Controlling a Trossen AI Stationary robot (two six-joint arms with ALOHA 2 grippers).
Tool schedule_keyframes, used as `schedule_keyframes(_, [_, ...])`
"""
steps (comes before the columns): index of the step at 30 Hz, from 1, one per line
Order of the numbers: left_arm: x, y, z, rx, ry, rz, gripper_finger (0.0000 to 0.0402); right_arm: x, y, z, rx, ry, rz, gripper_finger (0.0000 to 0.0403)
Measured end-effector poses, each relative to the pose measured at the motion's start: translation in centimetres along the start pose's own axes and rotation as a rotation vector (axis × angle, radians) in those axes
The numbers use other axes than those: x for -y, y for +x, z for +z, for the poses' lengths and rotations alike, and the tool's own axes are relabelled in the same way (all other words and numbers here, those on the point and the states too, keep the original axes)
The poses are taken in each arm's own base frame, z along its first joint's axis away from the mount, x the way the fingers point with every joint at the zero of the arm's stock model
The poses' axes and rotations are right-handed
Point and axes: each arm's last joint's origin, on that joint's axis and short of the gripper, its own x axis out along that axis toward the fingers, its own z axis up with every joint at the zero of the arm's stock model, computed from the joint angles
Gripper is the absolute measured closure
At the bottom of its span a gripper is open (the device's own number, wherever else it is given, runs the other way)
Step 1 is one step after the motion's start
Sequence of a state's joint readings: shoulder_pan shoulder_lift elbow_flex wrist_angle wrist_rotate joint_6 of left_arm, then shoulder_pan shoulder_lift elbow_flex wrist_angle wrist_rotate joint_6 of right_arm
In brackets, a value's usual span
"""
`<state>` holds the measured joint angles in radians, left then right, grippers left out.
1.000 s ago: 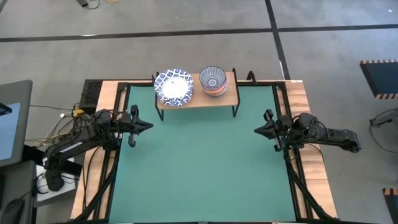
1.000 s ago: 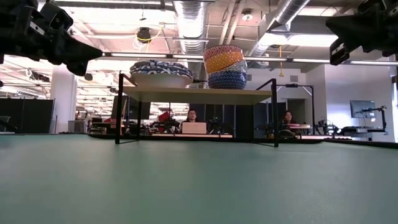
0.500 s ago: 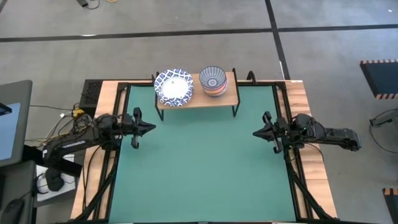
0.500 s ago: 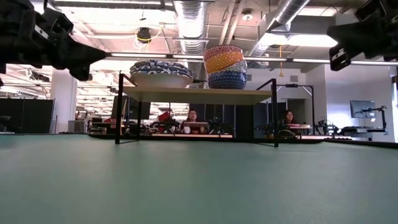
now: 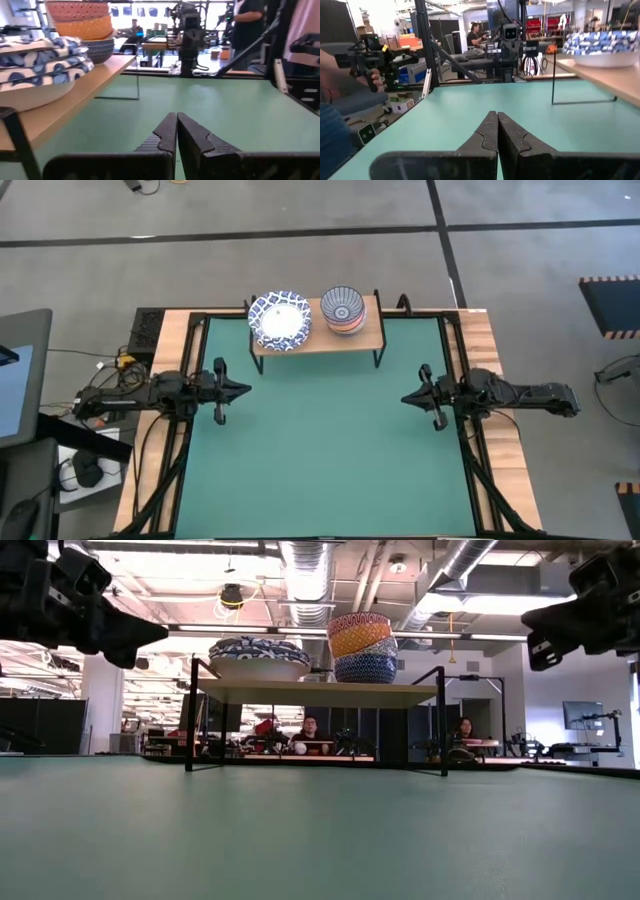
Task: Place and stack bowls onto a shelf
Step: Return to Home Position
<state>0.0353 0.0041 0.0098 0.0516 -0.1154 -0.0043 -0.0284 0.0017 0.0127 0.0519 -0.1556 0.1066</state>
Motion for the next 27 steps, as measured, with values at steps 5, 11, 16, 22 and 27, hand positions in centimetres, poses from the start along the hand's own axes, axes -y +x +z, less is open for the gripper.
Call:
schedule_keyframes(5, [0.28,0.05,-0.35,-0.039,-0.035,-0.104,0.0401,0.01,0.05,-0.17,-0.027,-0.029,-0.004,0.0381])
schedule_keyframes(11, [0.3,0.38,-0.87,-0.099,-0.046,-0.096,0.0401,0.08,0.1,-0.28,-0.039,0.017,-0.011,0.0369])
schedule_keyframes(16, [0.3,0.42,-0.91,-0.103,-0.045,-0.095,0.0401,0.15,0.09,-0.28,-0.038,0.064,-0.019,0.0365])
schedule_keyframes(22, [0.3,0.43,-0.93,-0.104,-0.061,-0.095,0.0401,0.14,0.1,-0.27,-0.034,0.064,-0.018,0.0364])
schedule_keyframes(27, [0.3,0.43,-0.94,-0.105,-0.061,-0.095,0.0401,0.15,0.1,-0.27,-0.032,0.066,-0.018,0.0364])
